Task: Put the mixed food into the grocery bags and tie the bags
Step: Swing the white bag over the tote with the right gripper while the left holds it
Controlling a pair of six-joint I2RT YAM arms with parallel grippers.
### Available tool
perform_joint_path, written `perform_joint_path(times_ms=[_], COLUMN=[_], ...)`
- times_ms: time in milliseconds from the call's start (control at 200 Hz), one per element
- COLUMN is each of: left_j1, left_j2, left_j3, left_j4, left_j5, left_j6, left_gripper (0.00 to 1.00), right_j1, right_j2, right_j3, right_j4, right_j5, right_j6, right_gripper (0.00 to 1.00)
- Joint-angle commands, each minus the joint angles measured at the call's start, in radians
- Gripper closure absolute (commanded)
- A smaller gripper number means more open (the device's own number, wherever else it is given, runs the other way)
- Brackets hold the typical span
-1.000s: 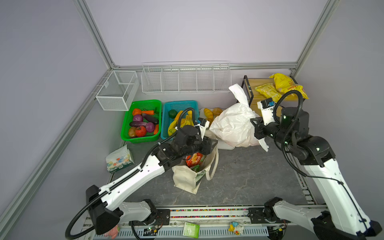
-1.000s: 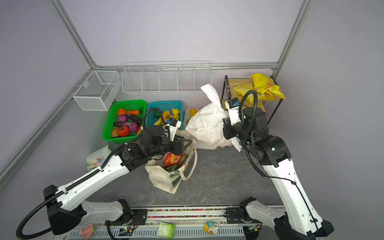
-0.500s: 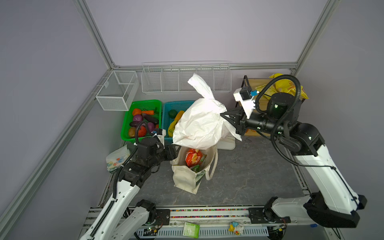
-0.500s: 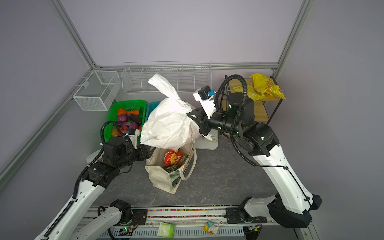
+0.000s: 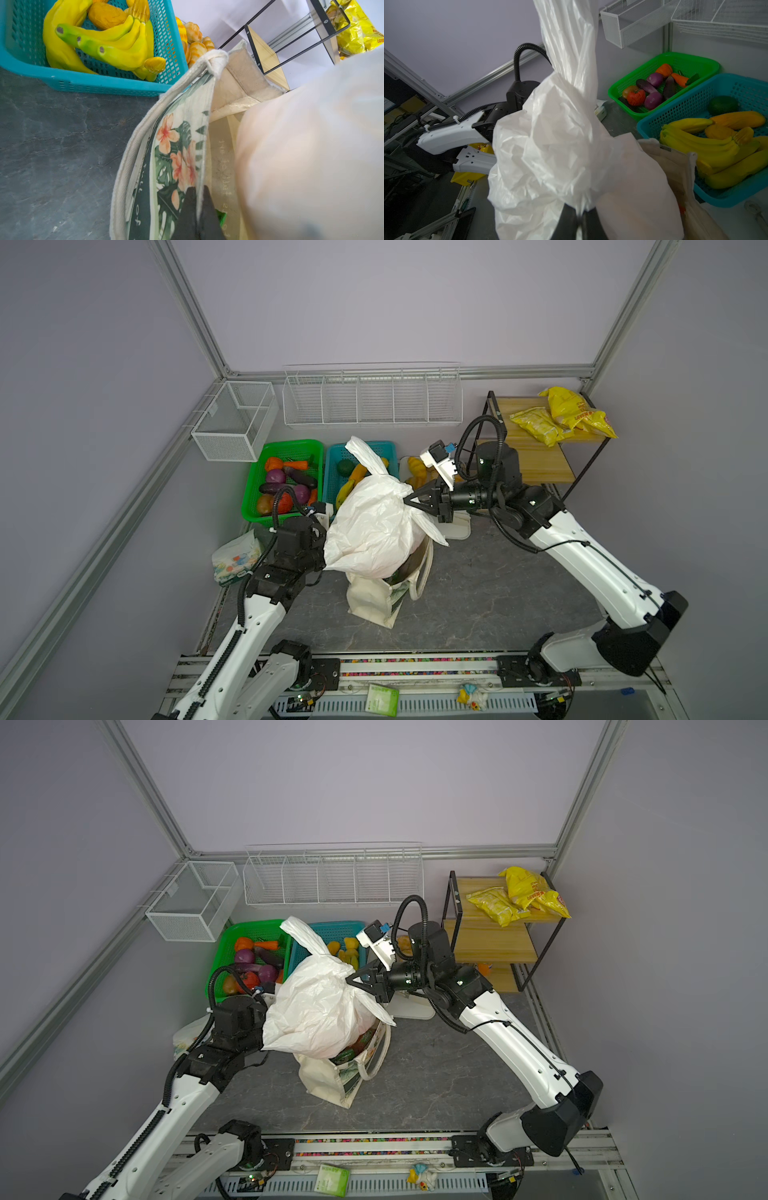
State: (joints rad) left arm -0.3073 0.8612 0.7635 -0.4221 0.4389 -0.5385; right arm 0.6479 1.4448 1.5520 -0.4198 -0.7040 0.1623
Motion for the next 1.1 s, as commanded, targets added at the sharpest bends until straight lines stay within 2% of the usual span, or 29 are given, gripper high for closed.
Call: perform_joint_path(times_ms=[0, 155, 250, 440, 510, 675, 790, 950, 1035, 1100], left_j1=[0.016, 0.022, 0.022, 0.022, 0.023, 0.022, 0.022, 0.023, 0.022, 0.022], left_j2=[0.002, 0.014, 0.021, 0.029, 0.038, 0.04, 0.04, 0.043, 0.04, 0.04], left_j3=[-0.017, -0.004, 0.017, 0.042, 0.048, 0.045, 0.037, 0.035, 0.033, 0.031], left_j4=[0.021, 0.027, 0.018, 0.024, 0.033, 0.061, 0.089, 0.11, 0.115, 0.115], left_j5=[0.022, 0.047, 0.063, 0.091, 0.114, 0.136, 0.149, 0.163, 0.163, 0.155], left_j6=[0.006, 0.021, 0.035, 0.041, 0.044, 0.028, 0.012, -0.001, -0.001, 0.002], left_gripper=[1.0, 1.0, 1.0, 1.0, 1.0, 1.0, 1.0, 1.0, 1.0, 1.0], right_j1=[-0.063, -0.089, -0.083, 0.04, 0.065, 0.136, 0.184, 0.19, 0.19, 0.189], right_j2=[0.009, 0.001, -0.008, 0.031, 0.056, 0.106, 0.171, 0.246, 0.262, 0.247], right_j3=[-0.048, -0.014, 0.01, 0.057, 0.061, 0.054, 0.068, 0.065, 0.075, 0.089], right_j4=[0.005, -0.169, -0.221, -0.36, -0.378, -0.384, -0.424, -0.439, -0.451, -0.458], right_j5=[-0.044, 0.18, 0.265, 0.495, 0.51, 0.461, 0.509, 0.596, 0.652, 0.648], right_j6=[-0.04, -0.252, -0.348, -0.591, -0.625, -0.679, -0.707, -0.709, -0.706, -0.702], right_gripper=[0.94, 0.94, 0.94, 0.94, 0.94, 0.94, 0.94, 0.94, 0.94, 0.93])
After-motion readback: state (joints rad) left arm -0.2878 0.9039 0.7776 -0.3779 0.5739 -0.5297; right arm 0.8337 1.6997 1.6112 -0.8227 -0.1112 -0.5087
